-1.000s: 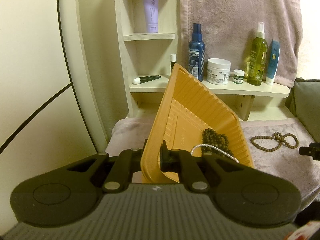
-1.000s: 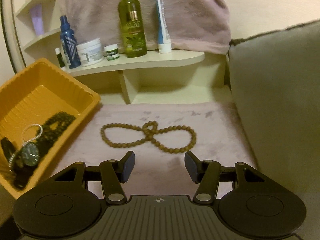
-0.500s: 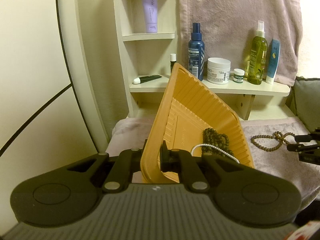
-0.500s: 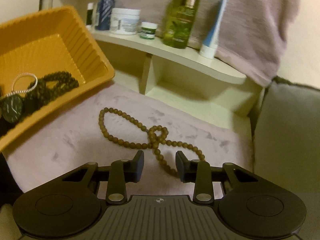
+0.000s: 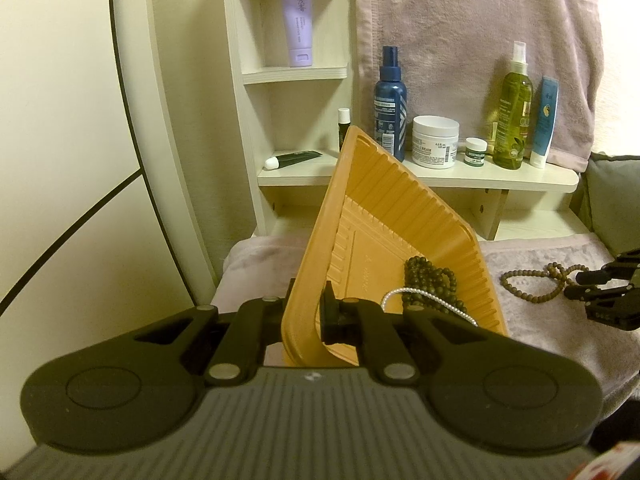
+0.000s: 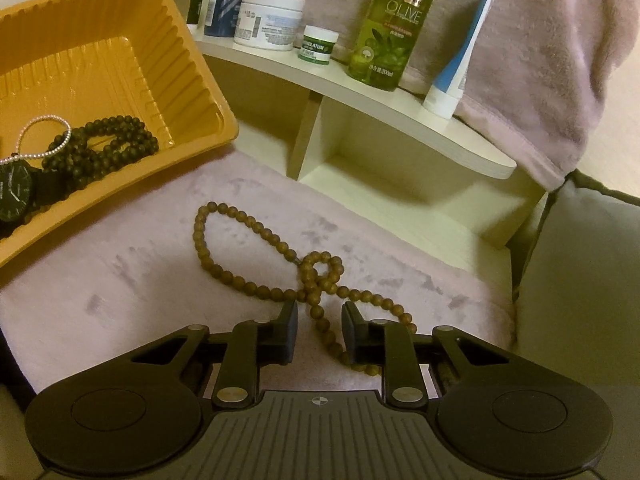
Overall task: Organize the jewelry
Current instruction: 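Move the open right tool over the wooden bead strand on the towel, then pinch the wooden bead strand with the right tool and lift it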
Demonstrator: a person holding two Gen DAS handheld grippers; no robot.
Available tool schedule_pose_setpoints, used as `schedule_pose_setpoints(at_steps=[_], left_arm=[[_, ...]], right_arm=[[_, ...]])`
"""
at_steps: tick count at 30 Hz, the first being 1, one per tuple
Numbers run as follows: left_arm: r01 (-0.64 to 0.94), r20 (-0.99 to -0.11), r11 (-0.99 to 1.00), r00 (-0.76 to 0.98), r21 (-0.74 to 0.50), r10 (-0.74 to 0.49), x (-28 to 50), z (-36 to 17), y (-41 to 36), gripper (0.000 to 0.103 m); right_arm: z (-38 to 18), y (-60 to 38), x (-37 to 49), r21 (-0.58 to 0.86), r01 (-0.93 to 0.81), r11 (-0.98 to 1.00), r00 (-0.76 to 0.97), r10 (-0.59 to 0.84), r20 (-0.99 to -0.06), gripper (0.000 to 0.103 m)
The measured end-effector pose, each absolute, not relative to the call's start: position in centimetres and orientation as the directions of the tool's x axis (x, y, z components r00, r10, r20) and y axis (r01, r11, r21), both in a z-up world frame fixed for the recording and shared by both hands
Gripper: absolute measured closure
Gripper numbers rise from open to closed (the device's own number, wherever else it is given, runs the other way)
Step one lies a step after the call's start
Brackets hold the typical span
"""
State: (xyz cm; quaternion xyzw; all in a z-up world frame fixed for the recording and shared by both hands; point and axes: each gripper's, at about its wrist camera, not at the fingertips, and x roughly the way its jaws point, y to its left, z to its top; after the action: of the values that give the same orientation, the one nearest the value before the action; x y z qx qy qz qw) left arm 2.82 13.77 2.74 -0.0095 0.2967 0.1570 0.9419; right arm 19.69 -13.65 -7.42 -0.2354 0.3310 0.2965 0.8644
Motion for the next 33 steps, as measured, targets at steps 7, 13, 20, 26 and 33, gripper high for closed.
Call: schedule_pose_setpoints(at_steps=[7,13,20,26,33], left_arm=[[-0.303,-0.563,0.95,0.774,0.075,0.291,2.9,2.8,13.8,0.096],[-0.303,-0.562,0.95,0.774,0.075,0.291,2.8,2.8,13.8,0.096],[-0.303,-0.563,0.95,0.774,0.073,0.29,2.9,2.8,13.8,0.096],[-0.301,-0.561,0.951,0.776,0.073,0.289,2.9,2.8,13.8,0.096],[-0.3,-0.56,0.951,0.777,0.074,0.288,2.9,2.9,13.8,0.096]], right_arm=[[-7.5,-13.8,19.6,-0.216,-0.659,0.72,0.615,0.351,-0.706,0.091],[-7.0,-14.3,19.1,-0.189,-0.639,0.746,0.62,0.354,-0.7,0.096],[-5.1,-15.9,18.2,-0.14,-0.581,0.802,0.651,0.355,-0.671,0.097],[-2.8,-18.1,17.4,-0.075,-0.529,0.845,0.676,0.366,-0.64,0.097],[0.1,-19.2,16.3,-0.083,-0.504,0.86,0.717,0.363,-0.595,0.097]])
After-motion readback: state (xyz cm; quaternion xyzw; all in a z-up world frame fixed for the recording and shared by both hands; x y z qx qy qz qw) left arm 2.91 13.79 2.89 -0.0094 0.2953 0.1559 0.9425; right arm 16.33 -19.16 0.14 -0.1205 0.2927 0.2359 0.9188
